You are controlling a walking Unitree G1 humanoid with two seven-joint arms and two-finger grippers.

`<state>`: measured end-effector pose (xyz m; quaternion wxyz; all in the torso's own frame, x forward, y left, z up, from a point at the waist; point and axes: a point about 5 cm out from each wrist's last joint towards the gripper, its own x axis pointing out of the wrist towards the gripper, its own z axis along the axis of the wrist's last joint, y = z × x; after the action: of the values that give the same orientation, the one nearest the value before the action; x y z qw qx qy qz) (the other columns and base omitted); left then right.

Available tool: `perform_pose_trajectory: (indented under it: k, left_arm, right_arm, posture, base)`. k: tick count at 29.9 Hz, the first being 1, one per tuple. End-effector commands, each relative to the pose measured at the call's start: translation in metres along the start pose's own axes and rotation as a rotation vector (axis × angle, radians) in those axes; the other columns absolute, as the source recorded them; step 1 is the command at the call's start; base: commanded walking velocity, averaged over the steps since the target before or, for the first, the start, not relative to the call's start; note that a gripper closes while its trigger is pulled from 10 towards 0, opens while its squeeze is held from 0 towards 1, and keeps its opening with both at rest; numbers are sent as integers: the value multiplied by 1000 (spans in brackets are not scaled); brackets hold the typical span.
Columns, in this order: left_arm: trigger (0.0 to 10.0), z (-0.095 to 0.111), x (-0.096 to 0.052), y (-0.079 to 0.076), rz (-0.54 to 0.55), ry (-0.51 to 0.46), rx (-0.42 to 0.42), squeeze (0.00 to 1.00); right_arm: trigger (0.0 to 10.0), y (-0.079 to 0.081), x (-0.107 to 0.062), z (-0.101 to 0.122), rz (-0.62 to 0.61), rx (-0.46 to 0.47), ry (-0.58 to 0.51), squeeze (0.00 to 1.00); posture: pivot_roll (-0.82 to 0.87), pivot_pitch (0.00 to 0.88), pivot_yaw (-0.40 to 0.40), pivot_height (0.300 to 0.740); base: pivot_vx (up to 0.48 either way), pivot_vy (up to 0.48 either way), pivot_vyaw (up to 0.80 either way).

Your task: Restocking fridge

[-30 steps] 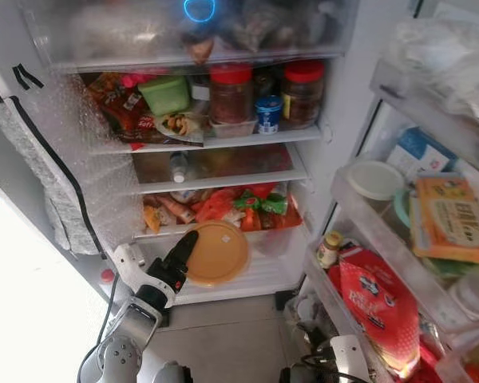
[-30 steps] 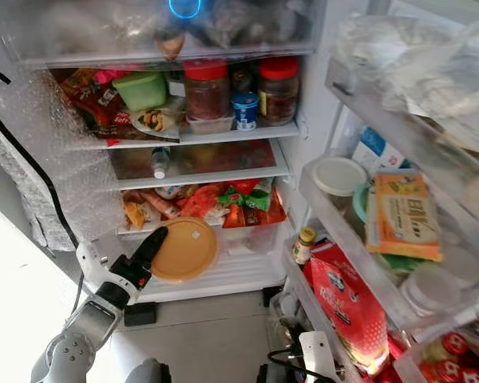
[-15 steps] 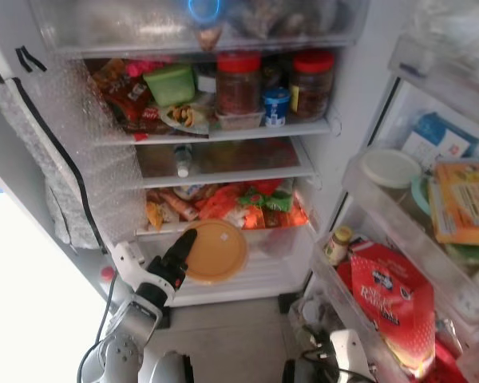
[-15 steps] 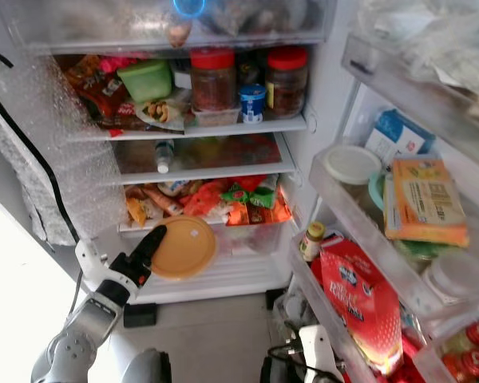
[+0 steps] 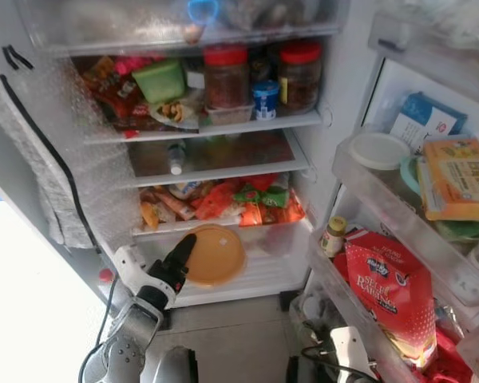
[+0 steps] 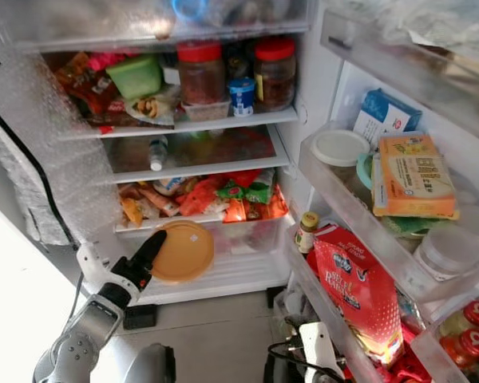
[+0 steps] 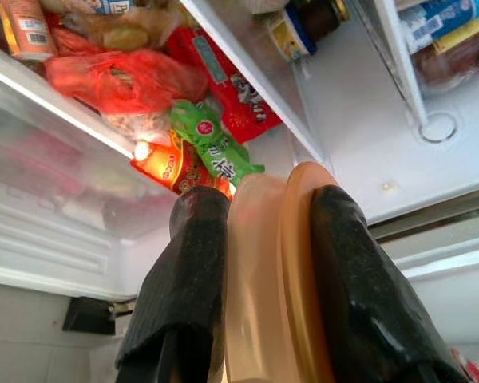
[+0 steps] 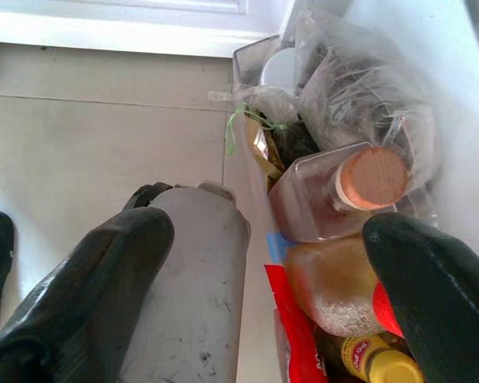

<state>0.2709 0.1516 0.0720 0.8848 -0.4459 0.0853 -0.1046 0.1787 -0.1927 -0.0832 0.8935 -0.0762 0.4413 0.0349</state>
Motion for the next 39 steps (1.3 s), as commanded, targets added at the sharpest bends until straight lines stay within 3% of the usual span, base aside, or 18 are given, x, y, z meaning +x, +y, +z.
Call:
perform_pose_trajectory:
  k: [1, 19, 21, 24, 39]
  left_arm:
    - [10000, -2, 3, -3, -2, -10, -5, 0]
    - [10000, 0, 6, 0, 21, -24, -1, 0]
    - [10000, 0, 6, 0, 22, -25, 1, 0]
    - [10000, 0, 6, 0, 23, -26, 0, 0]
    - [10000, 7, 8, 1, 50, -77, -1, 0]
  right_arm:
    - [10000, 8, -9, -38, 27, -10, 152, 0]
    - [10000, 9, -8, -38, 34, -24, 149, 0]
    - [10000, 9, -9, -38, 38, 8, 144, 0]
    - [10000, 9, -8, -37, 33, -17, 139, 0]
    - [10000, 9, -8, -37, 28, -7, 129, 0]
  posture:
    - [-34, 74, 23, 598]
    - [-36, 56, 27, 598]
    - [-36, 56, 27, 583]
    - [-36, 59, 28, 563]
    - [-36, 69, 27, 563]
  base:
    - [0, 0, 0]
    - [0, 0, 0]
    - [0, 0, 0]
    - [0, 0, 0]
    - [0, 0, 0]
